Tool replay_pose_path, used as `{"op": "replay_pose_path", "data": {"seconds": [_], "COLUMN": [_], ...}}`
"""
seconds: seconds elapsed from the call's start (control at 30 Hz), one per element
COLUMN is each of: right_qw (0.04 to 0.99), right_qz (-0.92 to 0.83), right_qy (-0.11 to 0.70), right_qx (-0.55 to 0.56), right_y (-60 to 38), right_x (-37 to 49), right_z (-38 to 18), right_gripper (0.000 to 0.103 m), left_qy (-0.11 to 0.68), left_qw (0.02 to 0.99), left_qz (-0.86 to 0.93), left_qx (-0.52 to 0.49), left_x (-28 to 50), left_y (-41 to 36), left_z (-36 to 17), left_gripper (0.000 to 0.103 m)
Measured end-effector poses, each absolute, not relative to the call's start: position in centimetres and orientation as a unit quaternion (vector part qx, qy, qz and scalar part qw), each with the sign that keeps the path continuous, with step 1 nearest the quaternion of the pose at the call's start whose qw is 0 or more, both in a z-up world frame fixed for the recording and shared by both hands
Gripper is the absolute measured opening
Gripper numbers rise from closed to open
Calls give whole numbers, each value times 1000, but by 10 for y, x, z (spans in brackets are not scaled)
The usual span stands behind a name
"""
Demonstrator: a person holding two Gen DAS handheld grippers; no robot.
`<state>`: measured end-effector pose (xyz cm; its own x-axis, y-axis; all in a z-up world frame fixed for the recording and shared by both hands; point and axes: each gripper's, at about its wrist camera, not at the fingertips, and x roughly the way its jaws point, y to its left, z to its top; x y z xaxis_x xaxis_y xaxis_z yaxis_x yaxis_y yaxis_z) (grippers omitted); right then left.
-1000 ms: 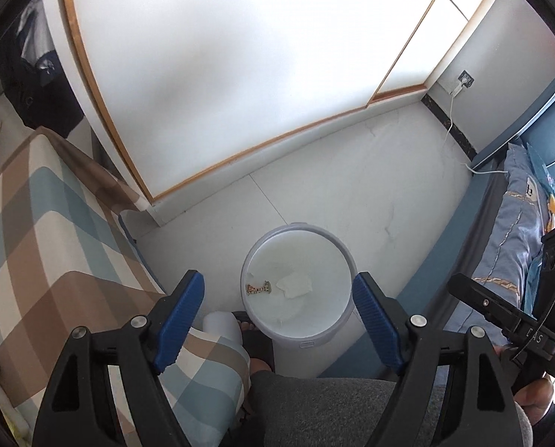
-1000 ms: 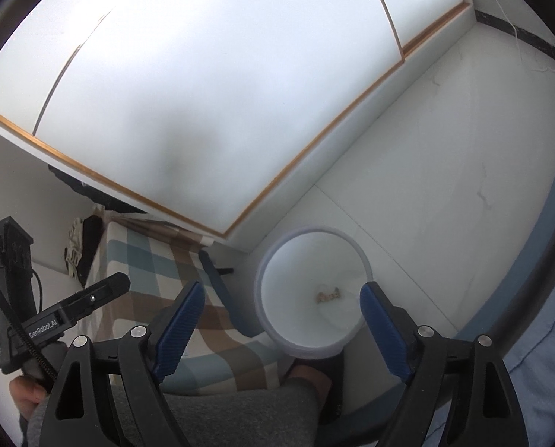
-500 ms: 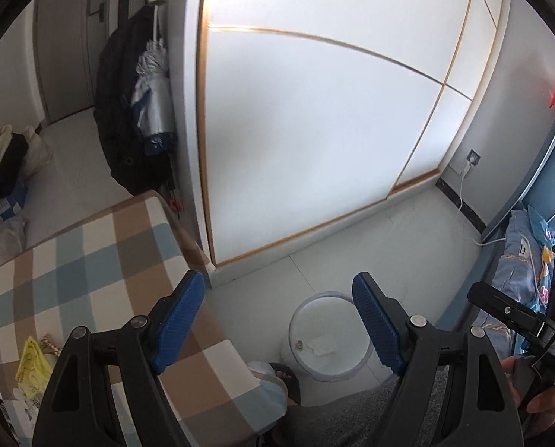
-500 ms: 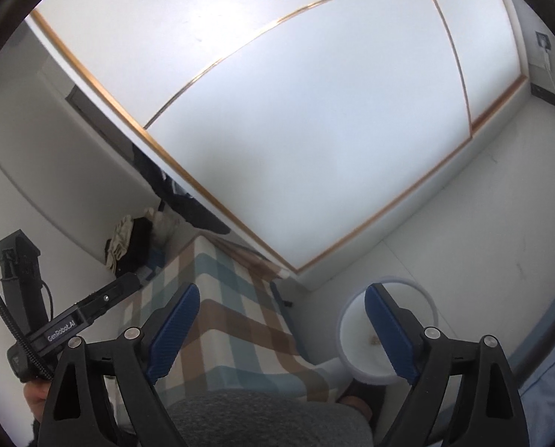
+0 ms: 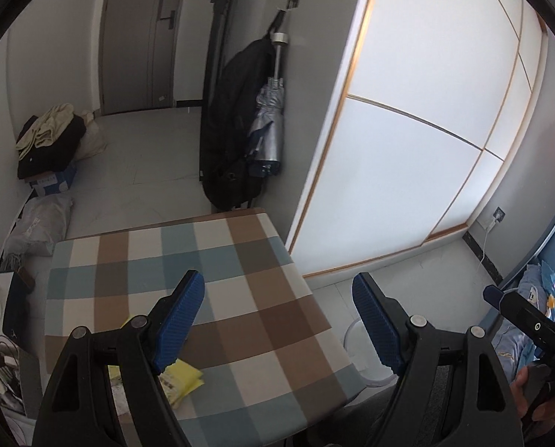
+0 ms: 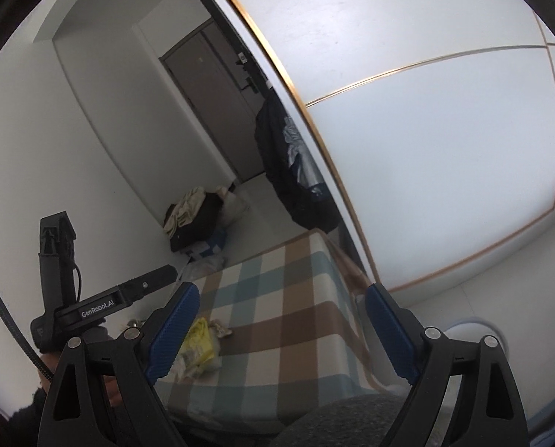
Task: Collect trash
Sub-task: 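Move both tools back over the trash pile on the table, then grasp the yellow plastic bag with the right tool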
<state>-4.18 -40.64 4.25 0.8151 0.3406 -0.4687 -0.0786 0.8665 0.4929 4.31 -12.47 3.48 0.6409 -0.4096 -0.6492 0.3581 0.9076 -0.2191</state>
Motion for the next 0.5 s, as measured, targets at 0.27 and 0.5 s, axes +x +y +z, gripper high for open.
{"op": "replay_pose_path", "data": {"seconds": [0.27, 0.5], "right_qw": [920, 911], "right_qz": [160, 189], "right_qy": [304, 337], "right_qx": [188, 146], "right_y": [-341, -290], "right_x": [-22, 3], "right_z": [41, 33], "right_gripper": [91, 91], "left_qy": [358, 361], "left_qw": [920, 923], "left_qz": [-142, -91], "left_qx": [-66, -100], "left_x": [47, 55], "left_y": [-41, 12], "left_z": [25, 4], "left_gripper": [79, 79]}}
